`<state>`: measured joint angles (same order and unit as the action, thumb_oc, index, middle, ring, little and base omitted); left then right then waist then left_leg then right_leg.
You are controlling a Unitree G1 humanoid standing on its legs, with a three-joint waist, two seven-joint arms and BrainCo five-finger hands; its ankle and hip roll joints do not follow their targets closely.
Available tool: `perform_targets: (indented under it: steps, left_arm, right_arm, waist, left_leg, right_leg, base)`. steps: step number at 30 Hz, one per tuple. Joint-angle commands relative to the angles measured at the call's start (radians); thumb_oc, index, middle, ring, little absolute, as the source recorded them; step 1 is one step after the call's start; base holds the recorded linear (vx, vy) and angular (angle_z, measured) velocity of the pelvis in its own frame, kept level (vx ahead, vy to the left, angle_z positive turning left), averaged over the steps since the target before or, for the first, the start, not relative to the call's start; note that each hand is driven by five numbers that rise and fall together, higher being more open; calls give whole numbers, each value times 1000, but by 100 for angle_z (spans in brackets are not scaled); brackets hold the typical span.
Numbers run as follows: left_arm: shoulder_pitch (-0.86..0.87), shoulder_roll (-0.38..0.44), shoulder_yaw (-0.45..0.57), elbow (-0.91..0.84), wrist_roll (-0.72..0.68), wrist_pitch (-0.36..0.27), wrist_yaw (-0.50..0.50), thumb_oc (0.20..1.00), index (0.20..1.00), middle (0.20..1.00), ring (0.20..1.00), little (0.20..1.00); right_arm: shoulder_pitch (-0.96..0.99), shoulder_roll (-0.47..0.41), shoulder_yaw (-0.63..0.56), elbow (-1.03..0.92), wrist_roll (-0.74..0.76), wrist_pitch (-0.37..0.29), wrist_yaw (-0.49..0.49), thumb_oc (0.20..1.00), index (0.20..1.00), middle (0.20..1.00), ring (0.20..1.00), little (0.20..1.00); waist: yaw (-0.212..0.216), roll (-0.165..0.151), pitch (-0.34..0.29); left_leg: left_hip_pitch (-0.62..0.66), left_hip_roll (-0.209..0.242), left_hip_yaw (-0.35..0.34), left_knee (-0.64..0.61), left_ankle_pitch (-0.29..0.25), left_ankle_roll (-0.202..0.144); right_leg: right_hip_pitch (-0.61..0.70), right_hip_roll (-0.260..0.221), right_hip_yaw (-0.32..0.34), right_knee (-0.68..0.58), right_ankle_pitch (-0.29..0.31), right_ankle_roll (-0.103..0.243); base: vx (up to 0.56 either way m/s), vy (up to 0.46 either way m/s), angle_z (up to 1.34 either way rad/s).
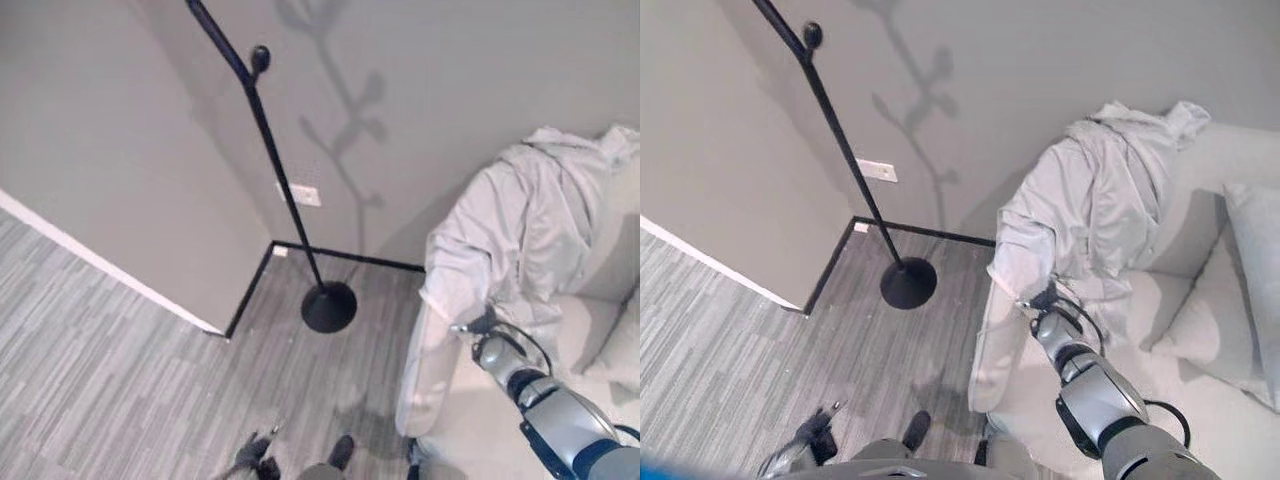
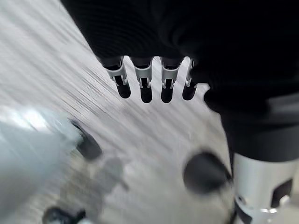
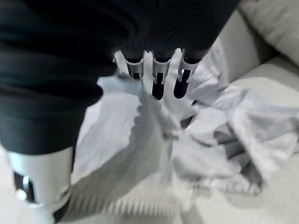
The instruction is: Hang the clothes on the sofa on the clothes rack.
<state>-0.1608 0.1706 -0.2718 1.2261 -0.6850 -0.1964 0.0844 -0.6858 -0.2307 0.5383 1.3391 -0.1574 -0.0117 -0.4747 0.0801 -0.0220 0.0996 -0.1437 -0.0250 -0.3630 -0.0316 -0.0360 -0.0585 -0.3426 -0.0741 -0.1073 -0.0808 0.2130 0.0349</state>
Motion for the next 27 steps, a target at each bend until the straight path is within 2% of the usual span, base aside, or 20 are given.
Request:
perform_targets:
  steps: [1, 4, 7, 8, 16, 25, 26, 27]
  left_arm:
    - [-98, 23, 12, 29, 30, -38, 26, 1000, 1000, 1000, 1000, 1000]
    - [-176, 11, -77, 22, 67, -47, 50, 1000, 1000, 1000, 1000, 1000]
    - [-209, -2, -114, 2, 66, -49, 54, 1000, 1000, 1000, 1000, 1000]
    - [-234, -20, -158, -38, 67, -53, 55, 1000, 1000, 1000, 1000, 1000]
    - [-266, -58, -261, -109, 43, -49, 39, 1000, 1000, 1000, 1000, 1000]
    - [-272, -57, -280, -128, 26, -39, 32, 1000, 1000, 1000, 1000, 1000]
    - [-273, -56, -276, -128, 23, -39, 31, 1000, 1000, 1000, 1000, 1000]
    - [-275, -56, -275, -126, 23, -39, 31, 1000, 1000, 1000, 1000, 1000]
  right_arm:
    - [-141, 3, 20, 33, -25, -3, -37, 1000, 1000, 1000, 1000, 1000]
    - [-208, 25, 48, 25, -2, -1, -40, 1000, 1000, 1000, 1000, 1000]
    - [-234, 40, 61, 18, 8, -3, -42, 1000, 1000, 1000, 1000, 1000]
    - [-262, 47, 71, 9, 13, -2, -48, 1000, 1000, 1000, 1000, 1000]
    - [-376, 1, 75, 47, 49, 10, -58, 1000, 1000, 1000, 1000, 1000]
    - [-421, -54, 47, 87, 137, 4, -50, 1000, 1000, 1000, 1000, 1000]
    - [-418, -52, 44, 84, 151, 1, -37, 884, 884, 884, 884, 884]
    - [-418, -54, 42, 83, 162, -1, -28, 476, 476, 476, 476, 476]
  waist:
    - [10, -13, 53]
    - [-21, -33, 76]
    - [-33, -41, 82]
    - [-41, -45, 94]
    - [-39, -48, 138]
    - [-11, -42, 153]
    - [-9, -41, 156]
    - [-8, -40, 157]
  left_leg:
    - [109, 36, 58, -56, -34, 15]
    - [84, 37, 85, -56, -34, 17]
    - [73, 35, 92, -56, -36, 19]
    - [63, 34, 98, -56, -32, 21]
    - [12, 26, 89, -56, -7, 14]
    - [-36, 24, 74, -56, 17, 5]
    - [-42, 23, 73, -56, 20, 4]
    - [-45, 22, 73, -56, 21, 4]
  right_leg:
    - [-5, 18, 84, 98, -68, 56]
    - [-39, 29, 115, 81, -51, 54]
    - [-53, 35, 127, 75, -45, 51]
    - [-66, 38, 135, 73, -40, 49]
    - [-94, 37, 130, 38, -16, 52]
    - [-125, 45, 111, 9, -1, 57]
    - [-129, 46, 110, 7, 0, 57]
    - [-132, 46, 110, 6, 2, 58]
  base:
    - [-35, 26, -31]
    - [-59, 30, -22]
    - [-24, 5, -23]
    - [-19, 8, -10]
    - [-4, -18, 0]
    - [12, -42, 2]
    - [19, -35, 2]
    - [12, -14, 4]
